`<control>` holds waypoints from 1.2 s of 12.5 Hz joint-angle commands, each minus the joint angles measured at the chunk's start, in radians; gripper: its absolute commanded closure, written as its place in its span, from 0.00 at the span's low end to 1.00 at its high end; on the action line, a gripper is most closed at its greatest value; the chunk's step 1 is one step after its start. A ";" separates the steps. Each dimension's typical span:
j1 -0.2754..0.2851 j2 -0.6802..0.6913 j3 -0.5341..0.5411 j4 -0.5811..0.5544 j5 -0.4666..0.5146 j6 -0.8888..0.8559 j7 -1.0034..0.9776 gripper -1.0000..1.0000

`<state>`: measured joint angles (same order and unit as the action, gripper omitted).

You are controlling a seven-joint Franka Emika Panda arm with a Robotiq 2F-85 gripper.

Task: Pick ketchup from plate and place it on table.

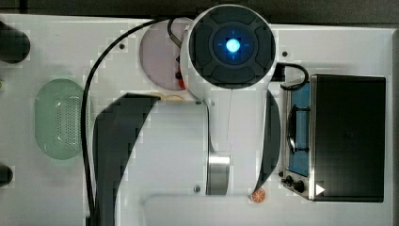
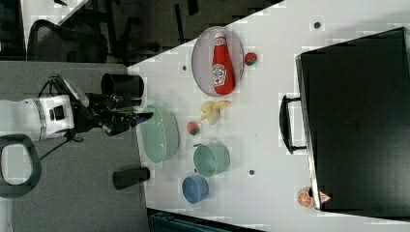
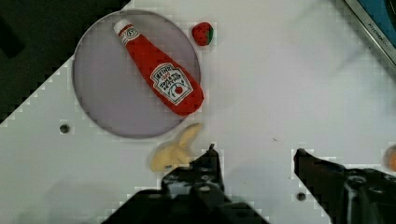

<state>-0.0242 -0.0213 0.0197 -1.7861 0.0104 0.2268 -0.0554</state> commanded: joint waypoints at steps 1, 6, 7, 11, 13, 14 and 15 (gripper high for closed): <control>-0.079 -0.186 0.053 -0.122 0.004 -0.125 0.027 0.21; -0.079 -0.172 0.048 -0.121 0.004 -0.120 0.027 0.00; -0.079 -0.163 0.050 -0.121 0.004 -0.100 0.022 0.00; -0.077 -0.081 0.067 -0.119 0.004 -0.058 0.010 0.00; -0.074 -0.025 0.079 -0.117 0.004 -0.028 -0.024 0.00; -0.072 0.004 0.082 -0.116 0.004 -0.005 -0.047 0.00; -0.068 0.034 0.085 -0.111 0.004 0.045 -0.080 0.00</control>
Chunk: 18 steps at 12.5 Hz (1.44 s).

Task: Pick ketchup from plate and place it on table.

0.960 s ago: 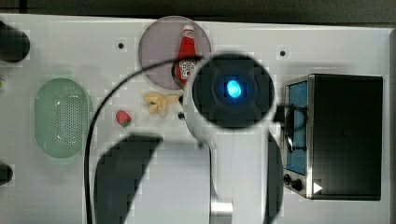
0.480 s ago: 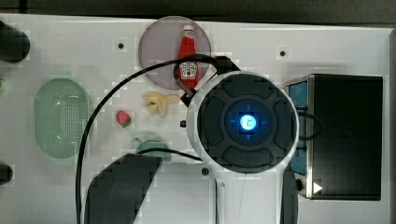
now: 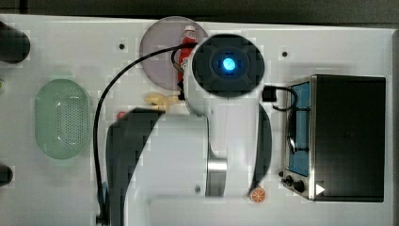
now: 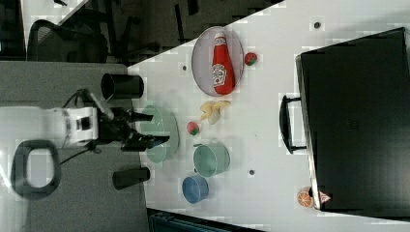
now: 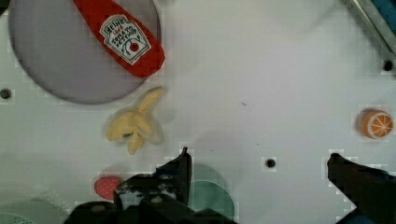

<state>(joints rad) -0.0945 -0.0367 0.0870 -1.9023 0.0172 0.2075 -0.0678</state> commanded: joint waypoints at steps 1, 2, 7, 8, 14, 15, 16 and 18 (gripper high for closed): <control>0.005 0.078 0.019 0.009 -0.003 0.102 -0.104 0.00; 0.005 0.107 0.022 0.013 -0.003 0.135 -0.143 0.00; 0.007 0.266 0.025 0.054 -0.004 0.240 -0.319 0.00; 0.008 0.297 0.025 0.068 -0.005 0.251 -0.363 0.00; 0.018 0.494 0.025 0.185 -0.005 0.328 -0.576 0.00; 0.019 0.526 0.025 0.205 -0.005 0.332 -0.577 0.00; 0.021 0.557 0.025 0.225 -0.005 0.342 -0.577 0.00; 0.027 0.616 0.025 0.264 -0.006 0.364 -0.582 0.00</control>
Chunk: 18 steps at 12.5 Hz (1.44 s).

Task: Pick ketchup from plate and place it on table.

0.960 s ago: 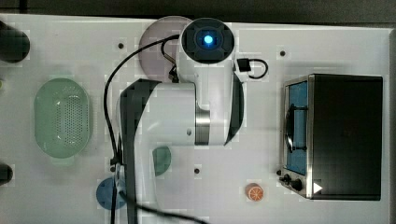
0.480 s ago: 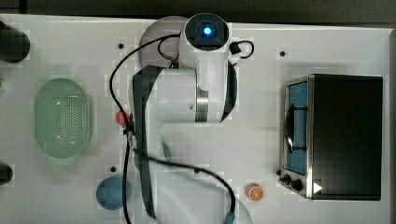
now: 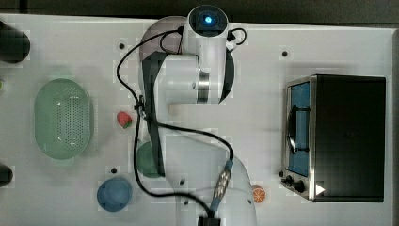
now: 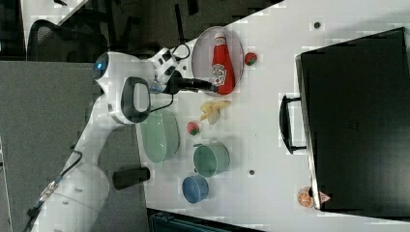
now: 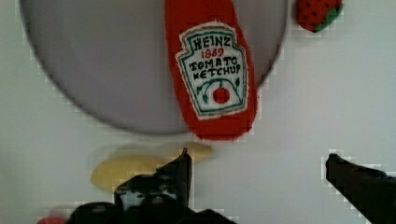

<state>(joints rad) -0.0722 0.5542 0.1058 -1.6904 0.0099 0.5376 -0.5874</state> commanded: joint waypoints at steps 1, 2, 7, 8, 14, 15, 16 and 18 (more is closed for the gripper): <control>0.010 0.054 0.007 0.070 -0.001 0.048 -0.076 0.00; 0.013 0.084 0.006 0.083 -0.002 0.065 -0.100 0.00; 0.031 0.206 0.005 0.121 -0.023 0.242 -0.121 0.00; 0.034 0.223 0.004 0.127 -0.025 0.266 -0.121 0.00; 0.035 0.286 0.000 0.137 -0.041 0.369 -0.121 0.04; 0.035 0.286 0.000 0.138 -0.041 0.369 -0.120 0.16; 0.034 0.285 -0.002 0.139 -0.041 0.368 -0.120 0.29; 0.033 0.274 0.001 0.146 -0.040 0.361 -0.120 0.42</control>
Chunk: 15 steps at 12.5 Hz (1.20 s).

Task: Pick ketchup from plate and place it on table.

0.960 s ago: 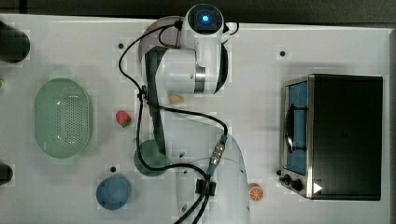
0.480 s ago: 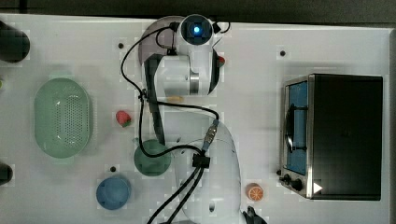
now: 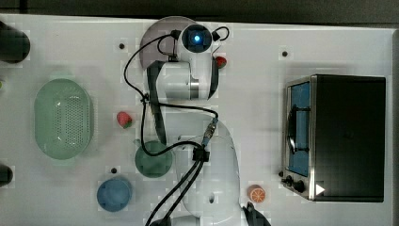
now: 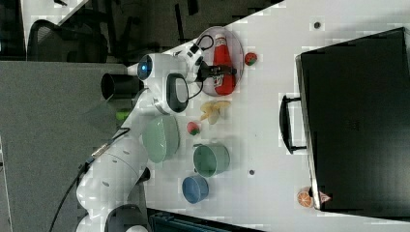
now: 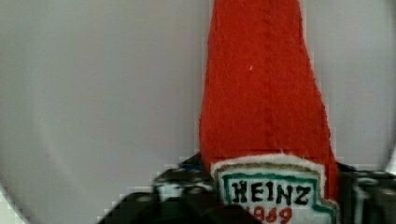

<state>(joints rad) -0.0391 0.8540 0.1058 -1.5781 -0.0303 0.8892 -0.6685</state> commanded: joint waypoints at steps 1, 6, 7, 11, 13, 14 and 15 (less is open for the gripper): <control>0.000 -0.034 0.002 0.033 0.001 0.008 -0.038 0.42; -0.018 -0.174 0.002 0.024 0.044 -0.041 0.016 0.42; -0.026 -0.222 0.002 0.019 0.053 -0.100 0.016 0.42; -0.059 -0.429 -0.009 -0.008 0.057 -0.407 0.016 0.42; -0.067 -0.529 -0.030 -0.060 0.057 -0.536 0.042 0.42; -0.068 -0.573 -0.041 -0.103 0.057 -0.568 0.074 0.42; -0.068 -0.614 -0.051 -0.156 0.057 -0.571 0.104 0.42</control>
<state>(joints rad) -0.0889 0.2035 0.0609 -1.7051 0.0176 0.3445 -0.6304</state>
